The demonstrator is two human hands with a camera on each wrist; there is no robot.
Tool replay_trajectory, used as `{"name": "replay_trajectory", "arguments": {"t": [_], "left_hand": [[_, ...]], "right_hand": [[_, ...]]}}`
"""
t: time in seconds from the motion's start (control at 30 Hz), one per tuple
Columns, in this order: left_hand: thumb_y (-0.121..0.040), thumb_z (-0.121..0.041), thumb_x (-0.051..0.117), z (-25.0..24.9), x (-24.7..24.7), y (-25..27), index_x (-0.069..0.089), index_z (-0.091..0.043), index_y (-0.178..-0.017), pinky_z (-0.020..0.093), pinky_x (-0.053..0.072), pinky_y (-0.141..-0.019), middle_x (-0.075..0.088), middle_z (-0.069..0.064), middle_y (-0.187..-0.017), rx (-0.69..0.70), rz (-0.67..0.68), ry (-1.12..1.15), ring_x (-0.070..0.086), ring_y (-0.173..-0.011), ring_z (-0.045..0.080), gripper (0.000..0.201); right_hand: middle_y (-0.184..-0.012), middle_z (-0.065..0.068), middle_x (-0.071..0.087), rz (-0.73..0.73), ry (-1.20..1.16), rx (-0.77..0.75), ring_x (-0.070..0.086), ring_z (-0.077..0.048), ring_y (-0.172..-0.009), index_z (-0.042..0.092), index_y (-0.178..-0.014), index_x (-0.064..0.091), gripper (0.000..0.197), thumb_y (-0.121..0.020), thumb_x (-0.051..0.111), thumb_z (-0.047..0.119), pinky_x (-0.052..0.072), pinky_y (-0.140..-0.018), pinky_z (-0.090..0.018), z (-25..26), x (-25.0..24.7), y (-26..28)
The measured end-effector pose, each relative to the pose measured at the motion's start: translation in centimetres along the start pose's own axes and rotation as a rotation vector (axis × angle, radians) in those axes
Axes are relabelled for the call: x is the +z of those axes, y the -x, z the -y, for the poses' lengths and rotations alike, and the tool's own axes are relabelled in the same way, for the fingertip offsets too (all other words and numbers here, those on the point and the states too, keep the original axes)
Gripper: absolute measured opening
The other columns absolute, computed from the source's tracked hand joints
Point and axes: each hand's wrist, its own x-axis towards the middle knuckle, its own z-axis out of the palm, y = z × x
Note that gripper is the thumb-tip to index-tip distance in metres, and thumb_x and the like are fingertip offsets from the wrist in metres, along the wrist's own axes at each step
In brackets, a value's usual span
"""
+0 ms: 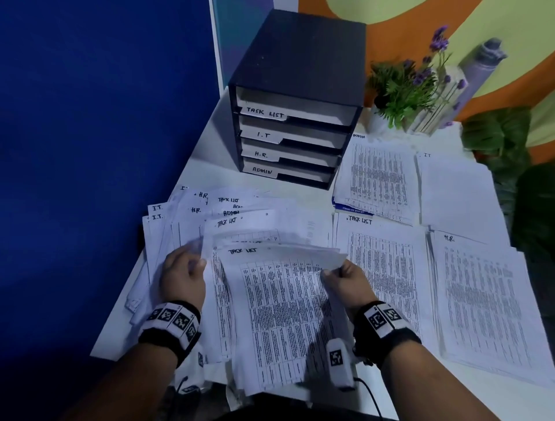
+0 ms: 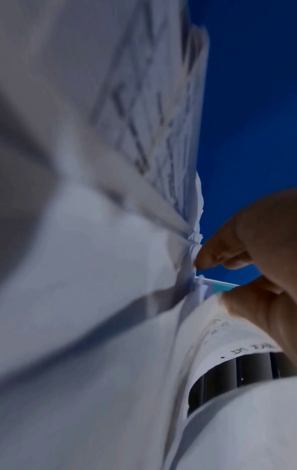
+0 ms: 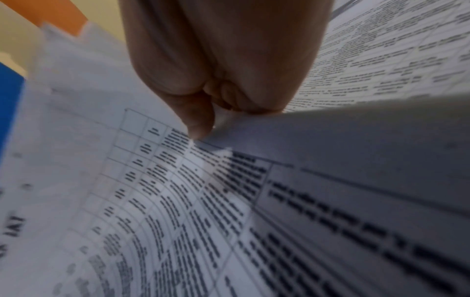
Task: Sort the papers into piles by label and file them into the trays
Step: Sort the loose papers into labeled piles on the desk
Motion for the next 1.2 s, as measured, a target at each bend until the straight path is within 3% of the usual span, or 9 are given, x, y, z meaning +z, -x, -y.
{"name": "replay_trajectory", "arguments": {"t": [0.2, 0.3, 0.43, 0.57, 0.7, 0.87, 0.97, 1.07, 1.2], "left_hand": [[-0.089, 0.005, 0.055, -0.9, 0.5, 0.8, 0.058, -0.011, -0.092, 0.024, 0.049, -0.065, 0.066, 0.005, -0.080, -0.164, 0.115, 0.255, 0.059, -0.076, 0.025, 0.017], [-0.085, 0.005, 0.054, -1.2, 0.9, 1.4, 0.067, -0.022, -0.096, 0.033, 0.053, -0.072, 0.073, 0.002, -0.088, -0.184, 0.243, 0.271, 0.067, -0.083, 0.027, 0.031], [-0.104, -0.030, 0.036, -2.7, 0.9, 2.0, 0.063, -0.015, -0.106, 0.031, 0.051, -0.075, 0.071, 0.005, -0.095, -0.196, 0.327, 0.298, 0.067, -0.088, 0.023, 0.031], [-0.098, -0.021, 0.052, -3.3, 2.1, 2.4, 0.049, -0.016, -0.129, 0.036, 0.048, -0.094, 0.064, -0.001, -0.112, -0.136, 0.465, 0.148, 0.060, -0.108, 0.021, 0.031], [-0.098, -0.009, 0.043, -7.2, 2.8, 2.0, 0.042, -0.022, -0.126, 0.033, 0.045, -0.090, 0.059, 0.002, -0.115, -0.045, 0.299, 0.179, 0.057, -0.103, 0.021, 0.031], [-0.103, -0.023, 0.038, -14.2, 0.6, 3.2, 0.033, -0.025, -0.117, 0.014, 0.046, -0.064, 0.059, -0.008, -0.093, 0.261, 0.002, 0.363, 0.056, -0.073, -0.005, 0.015], [-0.099, -0.043, 0.037, -13.5, 0.7, 4.0, 0.031, -0.022, -0.121, 0.031, 0.055, -0.073, 0.063, 0.008, -0.105, 0.265, -0.011, 0.396, 0.064, -0.086, 0.016, 0.031], [-0.100, -0.031, 0.044, -11.0, 2.2, 4.3, 0.029, -0.028, -0.119, 0.039, 0.046, -0.097, 0.055, 0.001, -0.120, 0.100, 0.102, 0.331, 0.056, -0.110, 0.024, 0.024], [-0.102, -0.021, 0.041, -10.3, 3.8, 5.1, 0.029, -0.015, -0.142, 0.026, 0.032, -0.099, 0.046, -0.006, -0.126, -0.017, 0.252, 0.194, 0.047, -0.121, 0.018, 0.042]], "right_hand": [[-0.054, 0.011, 0.055, 0.091, -0.073, -0.032, 0.044, -0.006, -0.053, 0.021, -0.086, 0.063, 0.027, -0.091, 0.051, -0.002, 0.039, -0.050, -0.017, 1.1, 0.9, 0.2], [-0.057, 0.010, 0.059, 0.064, -0.083, -0.053, 0.047, -0.006, -0.053, 0.015, -0.097, 0.065, 0.025, -0.090, 0.052, -0.005, 0.040, -0.047, -0.016, 1.0, 1.3, -0.1], [-0.073, -0.003, 0.052, -0.146, -0.031, -0.036, 0.049, -0.014, -0.057, 0.024, -0.110, 0.052, 0.042, -0.083, 0.053, -0.007, 0.044, -0.049, -0.025, 0.3, 1.0, -1.0], [-0.102, -0.003, 0.055, -0.151, -0.063, -0.089, 0.057, -0.021, -0.088, 0.053, -0.118, 0.043, 0.061, -0.087, 0.057, 0.002, 0.054, -0.076, -0.034, 0.8, 0.5, -1.2], [-0.108, 0.001, 0.060, -0.250, -0.011, -0.392, 0.061, -0.011, -0.094, 0.026, -0.126, 0.044, 0.048, -0.089, 0.056, -0.001, 0.056, -0.084, -0.042, 4.7, 0.4, -0.2], [-0.124, 0.013, 0.048, -0.304, -0.030, -0.859, 0.053, -0.003, -0.108, 0.035, -0.130, 0.032, 0.055, -0.089, 0.056, 0.007, 0.052, -0.087, -0.033, 9.0, 1.3, 2.3], [-0.113, 0.022, 0.048, -0.263, 0.029, -0.814, 0.054, 0.013, -0.095, 0.023, -0.128, 0.028, 0.052, -0.090, 0.056, 0.001, 0.054, -0.077, -0.021, 7.7, 1.9, 2.9], [-0.106, 0.033, 0.053, -0.220, 0.178, -0.673, 0.058, 0.006, -0.084, 0.033, -0.123, 0.030, 0.040, -0.094, 0.052, 0.018, 0.056, -0.072, -0.044, 4.9, 2.5, 3.0], [-0.087, 0.001, 0.061, -0.323, 0.180, -0.505, 0.065, -0.020, -0.075, 0.035, -0.105, 0.040, 0.028, -0.095, 0.052, 0.012, 0.054, -0.063, -0.052, 4.5, 0.8, 1.8]]}}
